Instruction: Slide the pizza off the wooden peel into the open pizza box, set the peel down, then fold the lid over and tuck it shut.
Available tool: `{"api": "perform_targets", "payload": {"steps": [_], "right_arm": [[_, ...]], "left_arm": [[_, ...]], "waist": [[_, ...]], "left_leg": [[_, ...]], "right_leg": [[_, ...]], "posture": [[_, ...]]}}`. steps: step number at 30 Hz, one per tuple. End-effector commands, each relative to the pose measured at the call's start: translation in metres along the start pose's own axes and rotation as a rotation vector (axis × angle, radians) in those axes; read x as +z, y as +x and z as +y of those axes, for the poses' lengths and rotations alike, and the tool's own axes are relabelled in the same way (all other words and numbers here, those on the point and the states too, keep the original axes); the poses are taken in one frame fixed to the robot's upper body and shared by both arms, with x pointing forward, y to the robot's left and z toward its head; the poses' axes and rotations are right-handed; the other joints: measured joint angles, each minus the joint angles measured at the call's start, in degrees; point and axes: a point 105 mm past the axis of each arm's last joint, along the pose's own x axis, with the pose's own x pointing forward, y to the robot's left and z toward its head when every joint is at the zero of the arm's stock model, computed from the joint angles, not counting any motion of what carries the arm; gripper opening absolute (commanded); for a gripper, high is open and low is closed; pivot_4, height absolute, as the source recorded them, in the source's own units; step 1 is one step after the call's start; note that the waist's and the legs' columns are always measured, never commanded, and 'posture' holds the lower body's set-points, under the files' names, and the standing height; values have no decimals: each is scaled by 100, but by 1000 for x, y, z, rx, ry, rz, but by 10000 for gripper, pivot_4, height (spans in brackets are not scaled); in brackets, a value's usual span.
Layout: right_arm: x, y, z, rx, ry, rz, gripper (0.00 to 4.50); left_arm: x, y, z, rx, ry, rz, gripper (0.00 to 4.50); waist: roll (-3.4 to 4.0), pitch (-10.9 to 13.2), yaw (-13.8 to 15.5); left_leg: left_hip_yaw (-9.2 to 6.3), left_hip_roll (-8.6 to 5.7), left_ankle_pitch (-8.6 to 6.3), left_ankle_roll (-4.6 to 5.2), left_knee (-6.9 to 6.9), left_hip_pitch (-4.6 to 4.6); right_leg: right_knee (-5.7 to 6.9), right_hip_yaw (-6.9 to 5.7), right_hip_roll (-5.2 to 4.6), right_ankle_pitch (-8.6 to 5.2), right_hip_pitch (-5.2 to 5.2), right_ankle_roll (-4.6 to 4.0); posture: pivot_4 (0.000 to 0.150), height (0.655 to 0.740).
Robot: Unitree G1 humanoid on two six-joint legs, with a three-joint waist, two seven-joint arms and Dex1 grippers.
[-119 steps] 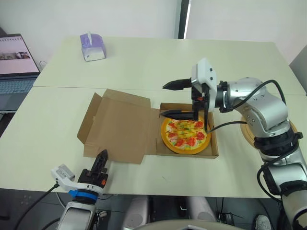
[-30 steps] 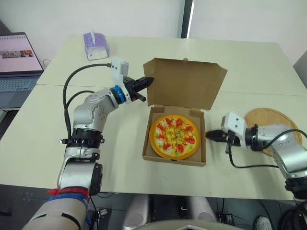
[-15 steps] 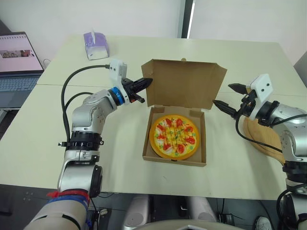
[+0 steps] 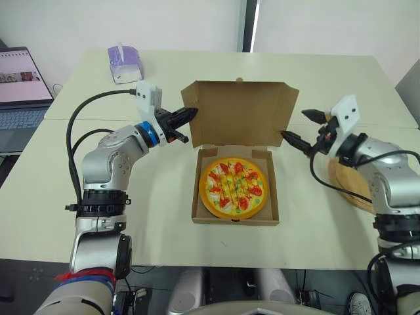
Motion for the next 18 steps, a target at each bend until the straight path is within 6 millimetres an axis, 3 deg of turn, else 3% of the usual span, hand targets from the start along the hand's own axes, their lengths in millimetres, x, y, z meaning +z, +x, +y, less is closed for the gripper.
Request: {"api": "perform_targets", "payload": {"steps": [1,7,12,15,18], "right_arm": [[21,8,-1,-2,-2,-76,44900],[43,12,0,15,52,-169,44900],[48,10,1,20,58,-186,44900],[48,9,4,40,62,-193,38773],[50,9,5,45,70,-209,28033]], "left_arm": [[10,-1,-6,-10,34,-33,0],[9,0,-5,-3,36,-32,0],[7,-1,-2,3,33,-29,0],[7,0,-2,3,32,-28,0],[7,0,-2,1,32,-27,0]], "waist": [[0,0,4],[0,0,4],[0,0,4],[0,0,4],[0,0,4]], "left_leg": [[0,0,0,0,0,-1],[0,0,0,0,0,-3],[0,0,0,1,0,-3],[0,0,0,1,0,-3],[0,0,0,1,0,-3]], "right_leg": [[0,0,0,0,-1,0],[-1,0,0,0,-2,0],[-1,0,0,0,-2,0],[0,0,0,0,-2,0],[0,0,0,0,-2,0]], "posture": [[1500,7400],[1500,7400],[1500,7400],[1500,7400],[1500,7400]]}}
